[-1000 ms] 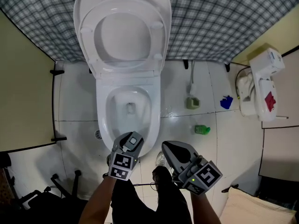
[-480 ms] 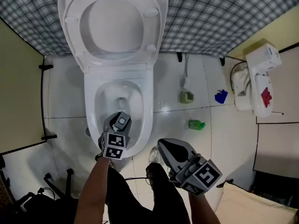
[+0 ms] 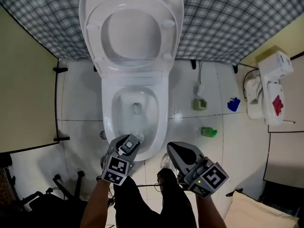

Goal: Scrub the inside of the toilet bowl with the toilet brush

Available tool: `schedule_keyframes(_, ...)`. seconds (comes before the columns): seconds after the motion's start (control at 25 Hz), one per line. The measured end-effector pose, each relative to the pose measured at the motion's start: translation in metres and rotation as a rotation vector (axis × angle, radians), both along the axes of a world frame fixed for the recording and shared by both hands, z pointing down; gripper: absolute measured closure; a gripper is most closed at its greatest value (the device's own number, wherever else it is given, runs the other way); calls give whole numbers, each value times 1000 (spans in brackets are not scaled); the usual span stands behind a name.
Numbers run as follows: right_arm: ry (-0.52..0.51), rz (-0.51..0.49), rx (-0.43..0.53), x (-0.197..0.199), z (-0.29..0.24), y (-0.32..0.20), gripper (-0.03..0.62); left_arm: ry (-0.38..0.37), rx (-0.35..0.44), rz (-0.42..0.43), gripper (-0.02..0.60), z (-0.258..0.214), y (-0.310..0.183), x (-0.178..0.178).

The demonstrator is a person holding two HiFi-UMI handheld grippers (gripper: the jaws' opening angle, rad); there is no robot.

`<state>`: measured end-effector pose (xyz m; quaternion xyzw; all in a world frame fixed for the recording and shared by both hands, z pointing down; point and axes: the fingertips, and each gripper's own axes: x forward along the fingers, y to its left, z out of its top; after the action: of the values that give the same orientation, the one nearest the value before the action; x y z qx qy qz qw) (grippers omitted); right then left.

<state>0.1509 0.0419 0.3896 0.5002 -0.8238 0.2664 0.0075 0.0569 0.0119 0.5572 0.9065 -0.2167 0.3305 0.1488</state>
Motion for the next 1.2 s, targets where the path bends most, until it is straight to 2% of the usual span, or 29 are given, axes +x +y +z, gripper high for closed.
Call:
schedule_keyframes(0.12, 4, -9, 0, -7, -1, -2, 594, -38, -8, -1, 383, -11, 10, -22)
schedule_keyframes(0.32, 2, -20, -12, -18, 2, -1, 594, -81, 3, -67, 385, -10, -1, -46)
schedule_keyframes(0.48, 4, -21, -18, -19, 8, -1, 594, -100, 2, -86, 387, 4, -19, -35)
schedule_keyframes(0.68, 20, -9, -22, -12, 13, -3, 594, -152, 29, -63, 387, 38, -39, -7)
schedule_keyframes(0.76, 23, -2, -20, -9, 13, -4, 594, -192, 32, -56, 391, 62, -42, -5)
schedule_keyframes(0.84, 20, -4, -26, -10, 14, -4, 594, -193, 32, -65, 391, 72, -45, -7)
schedule_keyframes(1.04, 9, -6, -31, -8, 16, -9, 594, -188, 32, -99, 393, 51, -55, -18)
schedule_keyframes(1.2, 0, -25, -16, -15, 12, -14, 594, -213, 23, -168, 393, 24, -54, -43)
